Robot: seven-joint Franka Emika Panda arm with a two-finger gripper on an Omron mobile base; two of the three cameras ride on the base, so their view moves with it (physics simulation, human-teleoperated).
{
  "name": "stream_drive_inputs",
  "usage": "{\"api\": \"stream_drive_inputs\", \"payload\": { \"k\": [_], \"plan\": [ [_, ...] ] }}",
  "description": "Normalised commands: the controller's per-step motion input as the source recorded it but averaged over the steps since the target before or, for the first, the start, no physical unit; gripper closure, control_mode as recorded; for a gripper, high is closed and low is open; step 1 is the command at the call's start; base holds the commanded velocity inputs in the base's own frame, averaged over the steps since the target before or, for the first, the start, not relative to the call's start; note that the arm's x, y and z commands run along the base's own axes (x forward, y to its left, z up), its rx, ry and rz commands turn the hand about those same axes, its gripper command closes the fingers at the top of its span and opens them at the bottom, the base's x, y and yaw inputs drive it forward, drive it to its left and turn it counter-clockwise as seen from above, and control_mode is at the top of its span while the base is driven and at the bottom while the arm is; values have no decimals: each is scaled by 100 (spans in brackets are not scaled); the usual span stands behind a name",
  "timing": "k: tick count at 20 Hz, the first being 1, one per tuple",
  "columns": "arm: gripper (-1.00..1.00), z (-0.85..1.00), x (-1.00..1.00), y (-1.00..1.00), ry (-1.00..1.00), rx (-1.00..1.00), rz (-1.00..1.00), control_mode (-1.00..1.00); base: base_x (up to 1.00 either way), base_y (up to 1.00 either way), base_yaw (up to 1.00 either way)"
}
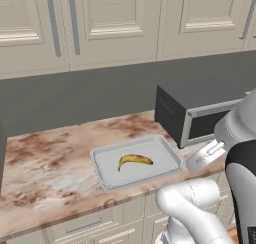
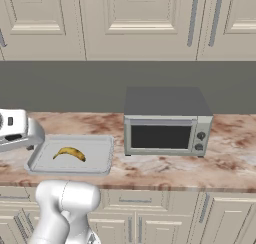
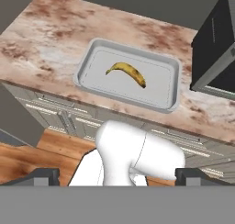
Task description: Pick the tangerine and banana from the fridge and place them inside the tupperware on the counter.
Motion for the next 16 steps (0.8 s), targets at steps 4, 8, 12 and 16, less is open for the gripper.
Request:
{"api": "stream_drive_inputs", "payload": {
  "k": [4, 8, 12, 16],
  "plan": [
    [-100, 0, 0, -4, 0, 0, 0, -100, 0, 0, 0],
    [-100, 0, 0, 0, 0, 0, 0, -100, 0, 0, 0],
    [-100, 0, 0, 0, 0, 0, 0, -100, 0, 0, 0],
    [-100, 0, -1, 0, 0, 0, 0, 100, -12, 0, 0]
  ]
}}
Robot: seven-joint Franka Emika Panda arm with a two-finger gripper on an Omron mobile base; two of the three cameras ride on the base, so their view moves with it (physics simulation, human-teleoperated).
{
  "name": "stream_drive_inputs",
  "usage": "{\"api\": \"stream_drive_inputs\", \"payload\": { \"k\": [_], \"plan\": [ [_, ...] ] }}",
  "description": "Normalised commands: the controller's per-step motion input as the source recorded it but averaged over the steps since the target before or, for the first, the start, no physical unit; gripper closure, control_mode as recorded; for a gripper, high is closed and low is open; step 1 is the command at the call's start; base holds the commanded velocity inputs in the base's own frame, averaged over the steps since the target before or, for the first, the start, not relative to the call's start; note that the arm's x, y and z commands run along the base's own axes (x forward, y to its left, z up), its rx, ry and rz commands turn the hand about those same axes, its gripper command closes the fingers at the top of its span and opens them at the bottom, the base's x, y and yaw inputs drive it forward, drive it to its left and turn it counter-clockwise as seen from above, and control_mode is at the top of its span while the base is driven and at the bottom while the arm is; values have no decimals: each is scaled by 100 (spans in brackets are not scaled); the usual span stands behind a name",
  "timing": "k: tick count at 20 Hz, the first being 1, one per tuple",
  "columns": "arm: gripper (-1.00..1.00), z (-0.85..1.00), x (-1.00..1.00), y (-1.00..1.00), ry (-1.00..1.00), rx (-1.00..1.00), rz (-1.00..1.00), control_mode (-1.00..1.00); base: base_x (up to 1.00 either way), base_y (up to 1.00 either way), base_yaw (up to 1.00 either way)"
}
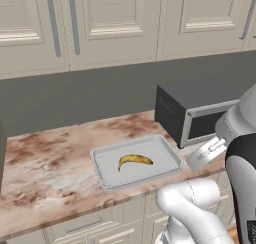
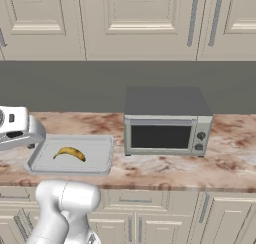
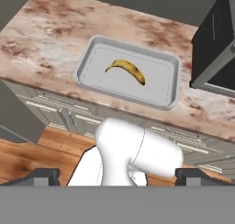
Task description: Pick the tangerine and banana from the fridge and place them inside the tupperware on the counter.
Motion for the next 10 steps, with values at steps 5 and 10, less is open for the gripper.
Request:
{"api": "stream_drive_inputs", "payload": {
  "k": [5, 10],
  "plan": [
    [-100, 0, 0, 0, 0, 0, 0, 100, -63, 8, 45],
    [-100, 0, 0, 0, 0, 0, 0, 100, -81, 12, 100]
  ]
}}
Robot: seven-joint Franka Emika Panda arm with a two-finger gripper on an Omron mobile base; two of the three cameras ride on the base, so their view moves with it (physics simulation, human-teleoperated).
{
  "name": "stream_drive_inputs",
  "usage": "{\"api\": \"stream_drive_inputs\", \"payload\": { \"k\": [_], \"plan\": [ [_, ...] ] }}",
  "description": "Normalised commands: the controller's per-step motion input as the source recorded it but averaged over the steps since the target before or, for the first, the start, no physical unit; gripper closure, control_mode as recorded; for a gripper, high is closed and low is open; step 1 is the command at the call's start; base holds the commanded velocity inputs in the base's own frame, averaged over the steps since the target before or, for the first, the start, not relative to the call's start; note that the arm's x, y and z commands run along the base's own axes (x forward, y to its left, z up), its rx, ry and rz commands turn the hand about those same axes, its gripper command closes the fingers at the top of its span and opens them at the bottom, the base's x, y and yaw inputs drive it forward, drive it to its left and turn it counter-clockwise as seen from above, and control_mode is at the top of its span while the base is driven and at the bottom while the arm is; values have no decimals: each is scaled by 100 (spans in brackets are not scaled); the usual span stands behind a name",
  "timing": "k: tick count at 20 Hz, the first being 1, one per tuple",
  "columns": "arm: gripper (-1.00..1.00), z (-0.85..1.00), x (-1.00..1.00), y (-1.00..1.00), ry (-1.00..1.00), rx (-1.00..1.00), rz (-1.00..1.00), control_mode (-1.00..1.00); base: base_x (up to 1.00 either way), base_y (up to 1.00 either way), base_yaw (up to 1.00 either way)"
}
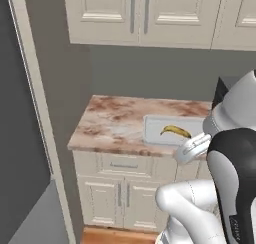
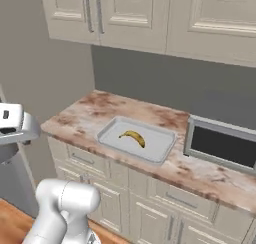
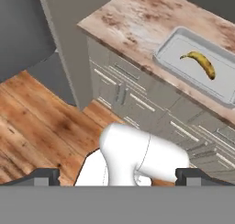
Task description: Pick the tangerine and banana from the fridge and place them inside the tupperware on the counter.
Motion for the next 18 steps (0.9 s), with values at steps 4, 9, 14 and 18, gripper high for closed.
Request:
{"api": "stream_drive_inputs", "payload": {
  "k": [4, 9, 14, 18],
  "plan": [
    [-100, 0, 0, 0, 0, 0, 0, 100, -92, 2, 100],
    [-100, 0, 0, 0, 0, 0, 0, 100, -100, 0, 91],
    [-100, 0, 0, 0, 0, 0, 0, 100, -94, 15, 96],
    [-100, 0, 0, 0, 0, 0, 0, 100, -46, 43, 100]
  ]
}}
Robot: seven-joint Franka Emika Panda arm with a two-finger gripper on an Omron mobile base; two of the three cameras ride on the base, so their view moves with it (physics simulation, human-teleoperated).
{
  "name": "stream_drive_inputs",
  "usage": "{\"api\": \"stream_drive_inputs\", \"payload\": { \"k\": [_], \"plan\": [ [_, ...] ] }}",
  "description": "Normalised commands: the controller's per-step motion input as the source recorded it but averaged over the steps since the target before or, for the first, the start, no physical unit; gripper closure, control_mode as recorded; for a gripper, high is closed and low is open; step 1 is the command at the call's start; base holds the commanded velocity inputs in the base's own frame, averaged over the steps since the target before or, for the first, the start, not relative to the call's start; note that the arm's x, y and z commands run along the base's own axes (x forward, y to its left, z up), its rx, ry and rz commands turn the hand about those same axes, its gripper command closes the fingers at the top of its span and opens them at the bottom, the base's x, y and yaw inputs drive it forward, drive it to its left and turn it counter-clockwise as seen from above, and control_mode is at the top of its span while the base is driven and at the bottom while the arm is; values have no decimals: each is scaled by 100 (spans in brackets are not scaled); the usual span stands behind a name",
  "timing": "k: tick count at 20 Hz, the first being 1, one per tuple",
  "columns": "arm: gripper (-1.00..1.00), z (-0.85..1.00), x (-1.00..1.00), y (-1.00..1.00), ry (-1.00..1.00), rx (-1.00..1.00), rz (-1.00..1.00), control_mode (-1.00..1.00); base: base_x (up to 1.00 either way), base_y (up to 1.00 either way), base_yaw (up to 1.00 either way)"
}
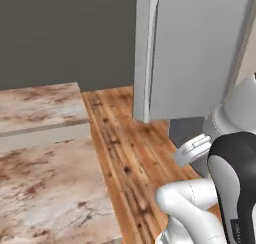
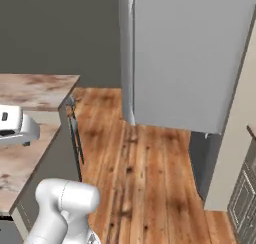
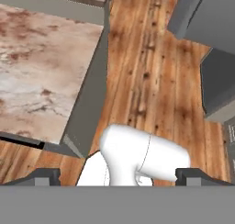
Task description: Pick the tangerine and banana from the fridge and place them inside the tupperware on the counter.
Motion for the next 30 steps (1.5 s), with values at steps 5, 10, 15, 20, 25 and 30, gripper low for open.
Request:
{"api": "stream_drive_inputs", "payload": {
  "k": [5, 10, 15, 20, 25, 30],
  "plan": [
    [-100, 0, 0, 0, 0, 0, 0, 100, 21, 17, 100],
    [-100, 0, 0, 0, 0, 0, 0, 100, 30, -3, 95],
    [-100, 0, 0, 0, 0, 0, 0, 100, 35, -3, 88],
    [-100, 0, 0, 0, 0, 0, 0, 100, 14, -1, 72],
    [-100, 0, 0, 0, 0, 0, 0, 100, -57, 58, 72],
    [-100, 0, 0, 0, 0, 0, 0, 100, -95, 91, 74]
  ]
}}
